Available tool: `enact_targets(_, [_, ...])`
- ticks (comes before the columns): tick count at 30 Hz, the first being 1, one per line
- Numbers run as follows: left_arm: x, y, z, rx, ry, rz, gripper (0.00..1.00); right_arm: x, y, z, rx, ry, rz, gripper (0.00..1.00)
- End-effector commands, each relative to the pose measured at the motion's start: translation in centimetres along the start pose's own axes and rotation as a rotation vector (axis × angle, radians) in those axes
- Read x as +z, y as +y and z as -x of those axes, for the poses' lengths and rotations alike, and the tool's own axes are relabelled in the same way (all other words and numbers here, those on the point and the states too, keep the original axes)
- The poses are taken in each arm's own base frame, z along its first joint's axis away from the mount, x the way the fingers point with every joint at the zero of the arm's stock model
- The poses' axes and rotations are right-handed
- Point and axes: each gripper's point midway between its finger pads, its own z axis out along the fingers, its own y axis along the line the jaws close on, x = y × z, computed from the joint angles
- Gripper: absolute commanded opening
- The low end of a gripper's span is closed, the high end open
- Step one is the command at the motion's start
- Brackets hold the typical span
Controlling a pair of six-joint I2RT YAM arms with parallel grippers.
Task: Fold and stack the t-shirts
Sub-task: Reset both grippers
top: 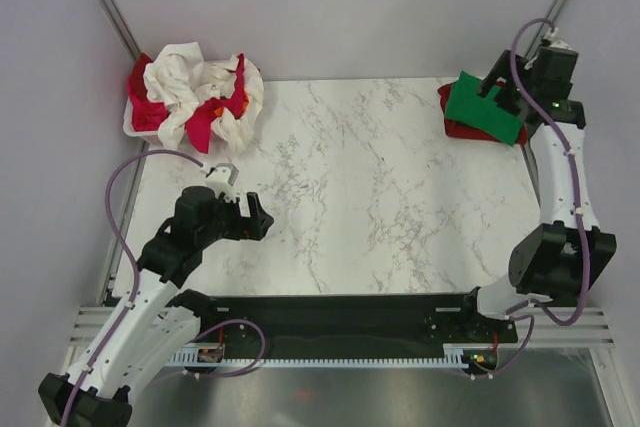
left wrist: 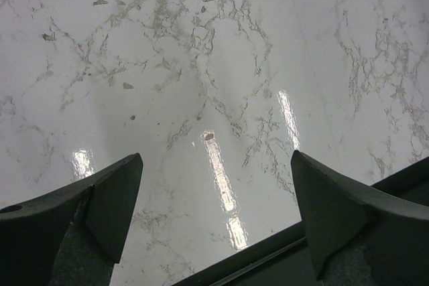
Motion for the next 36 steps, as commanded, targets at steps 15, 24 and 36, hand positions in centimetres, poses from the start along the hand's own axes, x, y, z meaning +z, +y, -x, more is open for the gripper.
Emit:
enact_targets(15, [-1.6, 0.1, 2.8, 0.014, -0.137, 0.018, 1.0, -10.7, 10.6, -16.6, -0.147, 0.118, 0.462, 0.98])
enact_targets(24, [-1.8, 0.7, 3.2, 0.002, -0.162, 0.059, 1.0, -11.2, 5.6, -16.4, -0.098, 0.064, 0.212, 0.98])
enact_targets(36, [-2.7, 2.6, 6.2, 0.019, -0.256, 0.187, 1.0, -11.9, 3.8, -19.8, -0.144, 0.096, 0.242, 0.98])
